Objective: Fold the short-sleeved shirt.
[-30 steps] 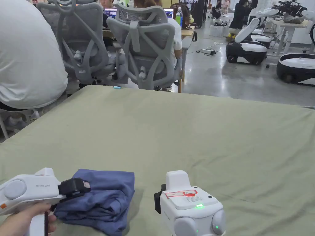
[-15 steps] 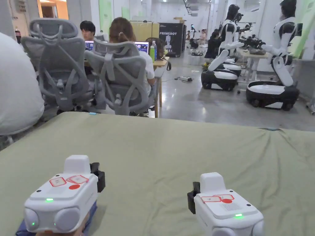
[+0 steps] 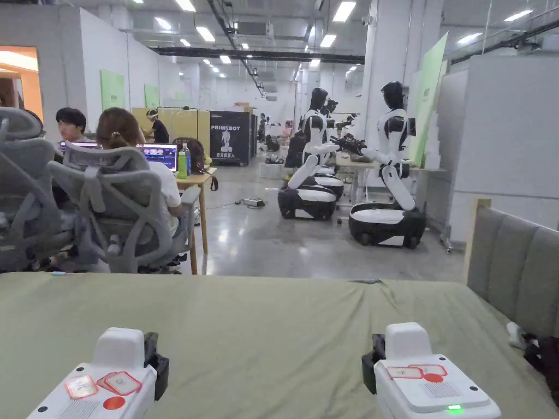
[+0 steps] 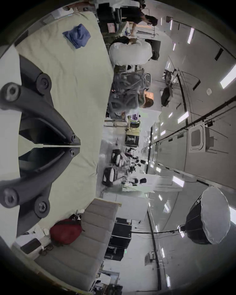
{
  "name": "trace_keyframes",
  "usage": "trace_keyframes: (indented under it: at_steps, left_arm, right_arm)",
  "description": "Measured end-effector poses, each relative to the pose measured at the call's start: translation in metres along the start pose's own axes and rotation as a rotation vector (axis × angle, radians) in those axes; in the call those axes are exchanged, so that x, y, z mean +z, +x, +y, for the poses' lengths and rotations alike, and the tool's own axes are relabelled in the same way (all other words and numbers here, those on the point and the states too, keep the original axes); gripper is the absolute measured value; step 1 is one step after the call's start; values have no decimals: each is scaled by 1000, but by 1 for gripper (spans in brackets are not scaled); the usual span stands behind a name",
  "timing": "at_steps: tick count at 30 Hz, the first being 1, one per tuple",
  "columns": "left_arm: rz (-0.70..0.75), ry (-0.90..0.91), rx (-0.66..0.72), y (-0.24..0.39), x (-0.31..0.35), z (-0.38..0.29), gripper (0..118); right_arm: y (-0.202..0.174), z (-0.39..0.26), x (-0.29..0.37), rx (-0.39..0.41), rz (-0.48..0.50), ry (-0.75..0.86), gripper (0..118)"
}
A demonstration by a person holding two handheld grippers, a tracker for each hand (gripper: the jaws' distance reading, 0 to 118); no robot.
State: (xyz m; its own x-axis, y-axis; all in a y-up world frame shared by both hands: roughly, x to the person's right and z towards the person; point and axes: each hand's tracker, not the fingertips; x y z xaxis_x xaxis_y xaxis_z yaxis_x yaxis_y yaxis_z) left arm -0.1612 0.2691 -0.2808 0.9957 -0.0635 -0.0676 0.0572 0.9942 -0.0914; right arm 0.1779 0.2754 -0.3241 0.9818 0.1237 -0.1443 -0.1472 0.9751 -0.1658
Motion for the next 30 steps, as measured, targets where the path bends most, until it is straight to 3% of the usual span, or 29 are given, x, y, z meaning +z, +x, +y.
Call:
trace_keyframes:
  at_steps: [6, 11, 13, 15, 16, 18, 20, 21, 22, 30]
  left_arm:
    - [-3, -5, -19, 5, 3, 9, 0]
    - [-3, 3, -19, -3, 3, 13, 1]
    - [-1, 9, -18, -2, 5, 15, 29]
    - [-7, 13, -14, -4, 3, 16, 35]
    - [-11, 10, -18, -4, 2, 16, 51]
    - [-3, 20, -32, 1, 1, 16, 70]
    - [0, 35, -38, 4, -3, 16, 86]
    - [-6, 35, -40, 5, -5, 16, 107]
    - [-15, 24, -46, 8, -9, 16, 118]
    - [-49, 22, -43, 13, -8, 14, 118]
  right_arm:
    - [12, -3, 8, -54, -11, 23, 3]
    - [2, 0, 9, -27, -29, 34, 6]
    - [1, 1, 8, -31, -23, 38, 29]
    - [0, 1, 5, -38, -19, 37, 34]
    - [-1, 1, 5, -41, -16, 35, 54]
    - [-2, 1, 2, -40, -11, 37, 91]
    - [-6, 2, 0, -26, -8, 39, 109]
    - [-8, 3, -1, -19, -16, 37, 117]
    - [-10, 4, -2, -14, -26, 37, 118]
    - [-10, 9, -1, -45, -6, 46, 118]
